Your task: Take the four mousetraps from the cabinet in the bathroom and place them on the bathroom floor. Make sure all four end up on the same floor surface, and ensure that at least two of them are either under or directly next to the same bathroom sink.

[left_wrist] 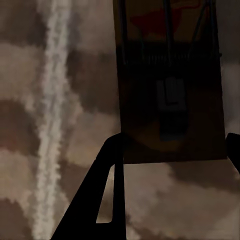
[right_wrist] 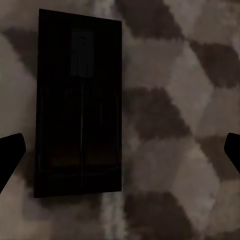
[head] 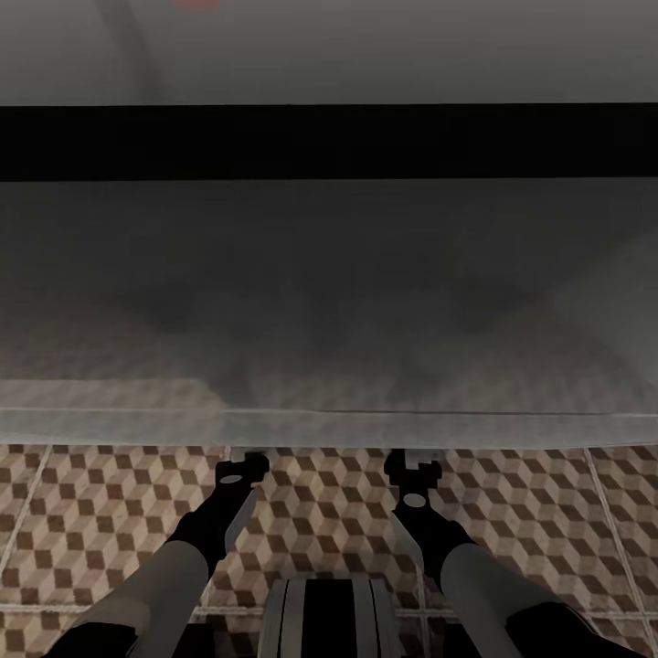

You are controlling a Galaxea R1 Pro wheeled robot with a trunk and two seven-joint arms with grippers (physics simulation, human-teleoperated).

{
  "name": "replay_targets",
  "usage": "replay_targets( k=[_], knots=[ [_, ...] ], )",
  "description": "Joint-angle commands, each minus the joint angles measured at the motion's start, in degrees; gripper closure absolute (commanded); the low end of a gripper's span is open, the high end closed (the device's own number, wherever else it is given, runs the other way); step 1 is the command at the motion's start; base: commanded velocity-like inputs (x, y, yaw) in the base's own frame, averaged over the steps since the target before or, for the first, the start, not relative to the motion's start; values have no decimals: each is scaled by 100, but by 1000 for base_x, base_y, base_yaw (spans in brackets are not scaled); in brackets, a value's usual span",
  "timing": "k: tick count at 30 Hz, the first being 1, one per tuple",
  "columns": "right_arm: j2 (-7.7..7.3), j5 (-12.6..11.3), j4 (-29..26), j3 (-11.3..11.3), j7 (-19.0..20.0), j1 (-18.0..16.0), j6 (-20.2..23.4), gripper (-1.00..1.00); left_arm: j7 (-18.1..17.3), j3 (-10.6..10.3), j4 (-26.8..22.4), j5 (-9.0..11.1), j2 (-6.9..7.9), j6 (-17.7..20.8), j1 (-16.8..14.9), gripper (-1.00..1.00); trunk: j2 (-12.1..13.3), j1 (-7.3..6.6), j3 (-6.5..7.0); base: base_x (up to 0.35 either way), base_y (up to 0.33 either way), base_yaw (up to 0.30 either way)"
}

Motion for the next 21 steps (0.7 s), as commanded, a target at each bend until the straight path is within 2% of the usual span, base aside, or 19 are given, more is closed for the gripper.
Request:
replay_targets(
  k=[1, 21],
  knots=[
    [-1, -29, 6, 38, -35, -4, -17, -100, 56, 15, 425, 42, 8, 39, 0, -100, -1, 0, -3, 0, 0, 0],
    [-1, -29, 5, 38, -32, -4, -17, -100, 52, 8, 399, 27, 11, 25, 0, -100, -1, 0, -3, 0, 0, 0]
  ],
)
